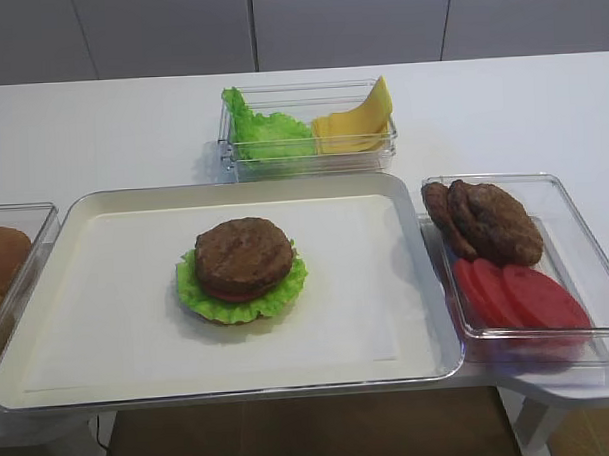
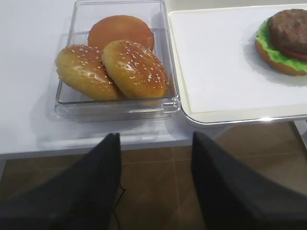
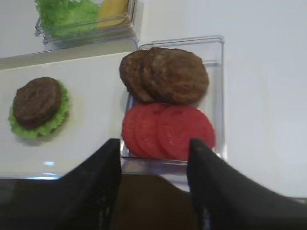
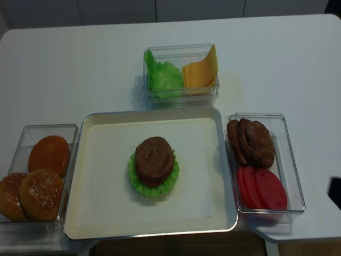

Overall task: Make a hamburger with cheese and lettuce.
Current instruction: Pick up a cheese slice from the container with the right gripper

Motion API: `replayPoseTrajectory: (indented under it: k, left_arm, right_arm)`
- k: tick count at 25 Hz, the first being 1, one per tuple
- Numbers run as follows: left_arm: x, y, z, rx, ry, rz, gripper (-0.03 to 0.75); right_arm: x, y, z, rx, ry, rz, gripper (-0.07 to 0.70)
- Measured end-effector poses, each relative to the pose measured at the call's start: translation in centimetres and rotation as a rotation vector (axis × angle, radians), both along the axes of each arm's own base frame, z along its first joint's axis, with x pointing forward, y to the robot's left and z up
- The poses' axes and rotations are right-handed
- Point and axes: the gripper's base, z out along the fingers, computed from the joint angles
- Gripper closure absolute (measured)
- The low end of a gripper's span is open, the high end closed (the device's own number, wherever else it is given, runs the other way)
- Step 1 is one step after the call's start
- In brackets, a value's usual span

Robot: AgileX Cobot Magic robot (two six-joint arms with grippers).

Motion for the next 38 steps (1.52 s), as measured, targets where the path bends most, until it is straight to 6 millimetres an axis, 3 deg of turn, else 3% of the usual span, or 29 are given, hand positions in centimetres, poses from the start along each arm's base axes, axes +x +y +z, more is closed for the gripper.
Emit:
replayPoseTrajectory:
  k: [6, 17, 26, 32, 38]
  left_arm:
    - [0.0, 0.0, 0.0, 0.0, 0.0, 0.0, 0.356]
    - [0.0, 0.0, 0.0, 0.0, 0.0, 0.0, 0.356]
    - [0.0, 0.0, 0.0, 0.0, 0.0, 0.0, 0.356]
    - [0.0, 0.0, 0.0, 0.0, 0.0, 0.0, 0.356]
    - [0.0, 0.0, 0.0, 0.0, 0.0, 0.0, 0.356]
  right_arm:
    - [6.9, 1.4, 0.5, 0.125, 0.128, 0.072, 0.288]
    - [21.4, 2.3, 1.9, 0.122, 0.18, 0.131, 0.288]
    - [32.5, 3.1, -0.5, 0.148, 0.224, 0.159, 0.288]
    - [37.3, 5.9, -3.7, 0.145, 0.24, 0.213, 0.288]
    - [39.9, 9.2, -6.1, 0.135, 0.222, 0.254, 0.288]
